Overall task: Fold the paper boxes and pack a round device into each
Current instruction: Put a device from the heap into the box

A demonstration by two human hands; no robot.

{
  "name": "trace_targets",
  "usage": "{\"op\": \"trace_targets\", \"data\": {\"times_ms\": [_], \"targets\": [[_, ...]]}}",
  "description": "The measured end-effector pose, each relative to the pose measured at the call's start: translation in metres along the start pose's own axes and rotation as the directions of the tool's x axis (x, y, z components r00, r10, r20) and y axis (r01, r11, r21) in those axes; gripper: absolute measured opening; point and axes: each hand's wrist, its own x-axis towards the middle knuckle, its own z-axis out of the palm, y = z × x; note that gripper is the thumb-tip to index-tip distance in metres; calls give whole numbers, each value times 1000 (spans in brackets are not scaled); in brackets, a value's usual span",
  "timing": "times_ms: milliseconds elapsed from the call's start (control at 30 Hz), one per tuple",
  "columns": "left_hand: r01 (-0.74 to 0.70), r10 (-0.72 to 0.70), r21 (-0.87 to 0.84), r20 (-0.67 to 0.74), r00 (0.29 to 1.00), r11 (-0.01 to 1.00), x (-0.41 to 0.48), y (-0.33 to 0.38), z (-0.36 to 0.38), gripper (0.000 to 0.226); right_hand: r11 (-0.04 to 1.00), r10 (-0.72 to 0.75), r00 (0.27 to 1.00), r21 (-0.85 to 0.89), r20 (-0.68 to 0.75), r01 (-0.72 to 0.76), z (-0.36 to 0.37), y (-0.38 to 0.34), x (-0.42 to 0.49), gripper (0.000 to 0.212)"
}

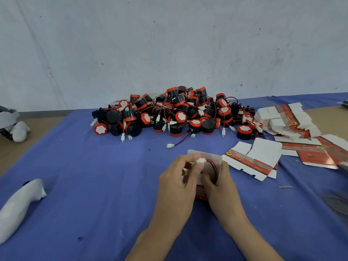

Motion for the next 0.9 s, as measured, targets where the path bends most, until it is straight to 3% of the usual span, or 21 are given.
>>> {"op": "trace_targets", "data": {"times_ms": [67,133,200,267,400,567,800,900], "targets": [[-125,125,163,9,992,979,0,-3,0,10,1000,1,1000,2,12,-1,0,-1,-1,46],[-293,266,477,123,956,829,2,-8,-5,16,1000,8,1000,13,3,-8,0,-1,0,40],[-355,236,650,266,935,672,5,-12,-10,38,1000,19,1000,12,-7,-19,0,-1,0,32],[-306,113,713,306,945,631,6,-12,-12,46,1000,31,999,6,-20,-30,1,-2,-1,30],[-289,34,798,320,947,529,7,-4,-10,35,998,42,998,46,-53,-40,5,-3,-1,26],[-406,51,794,432,901,453,15,-7,-11,41,993,59,995,106,-83,-50,5,-1,-2,21],[-463,181,689,443,878,558,15,-12,-22,74,989,56,994,142,-90,-42,5,1,0,12],[-455,181,711,429,885,537,12,-15,-22,71,984,69,994,169,-89,-53,5,0,0,14]]}}
